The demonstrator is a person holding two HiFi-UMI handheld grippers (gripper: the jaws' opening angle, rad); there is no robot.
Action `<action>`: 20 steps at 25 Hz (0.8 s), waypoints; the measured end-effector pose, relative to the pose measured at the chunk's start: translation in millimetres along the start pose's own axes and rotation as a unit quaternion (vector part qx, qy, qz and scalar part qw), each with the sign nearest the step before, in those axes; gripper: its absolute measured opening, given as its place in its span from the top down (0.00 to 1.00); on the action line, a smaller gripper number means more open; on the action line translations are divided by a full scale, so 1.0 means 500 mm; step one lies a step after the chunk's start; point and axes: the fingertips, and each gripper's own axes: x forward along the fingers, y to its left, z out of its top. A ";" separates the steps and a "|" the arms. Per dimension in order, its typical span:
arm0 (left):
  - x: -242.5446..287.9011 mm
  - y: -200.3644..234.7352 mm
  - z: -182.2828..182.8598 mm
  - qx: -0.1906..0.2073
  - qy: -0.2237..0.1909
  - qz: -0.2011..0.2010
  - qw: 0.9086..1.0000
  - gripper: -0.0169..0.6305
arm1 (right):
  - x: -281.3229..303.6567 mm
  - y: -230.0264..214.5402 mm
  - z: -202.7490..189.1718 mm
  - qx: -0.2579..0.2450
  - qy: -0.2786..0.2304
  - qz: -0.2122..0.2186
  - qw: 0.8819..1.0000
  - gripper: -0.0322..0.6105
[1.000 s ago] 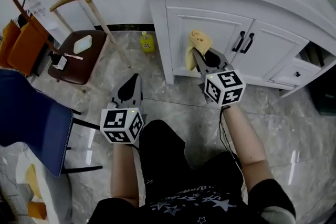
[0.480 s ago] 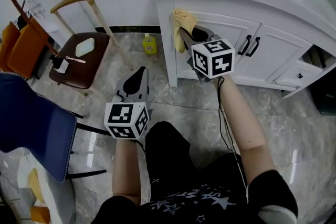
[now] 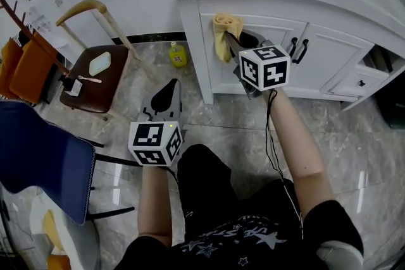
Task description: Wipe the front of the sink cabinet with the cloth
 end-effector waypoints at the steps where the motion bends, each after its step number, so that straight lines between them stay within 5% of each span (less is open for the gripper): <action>1: 0.001 -0.005 0.000 0.002 0.001 -0.003 1.000 0.95 | -0.009 -0.013 -0.001 0.004 -0.001 -0.006 1.000 0.85; 20: 0.096 -0.175 0.019 0.044 0.017 -0.069 0.997 0.95 | -0.232 -0.252 -0.018 0.054 -0.011 -0.136 0.989 0.85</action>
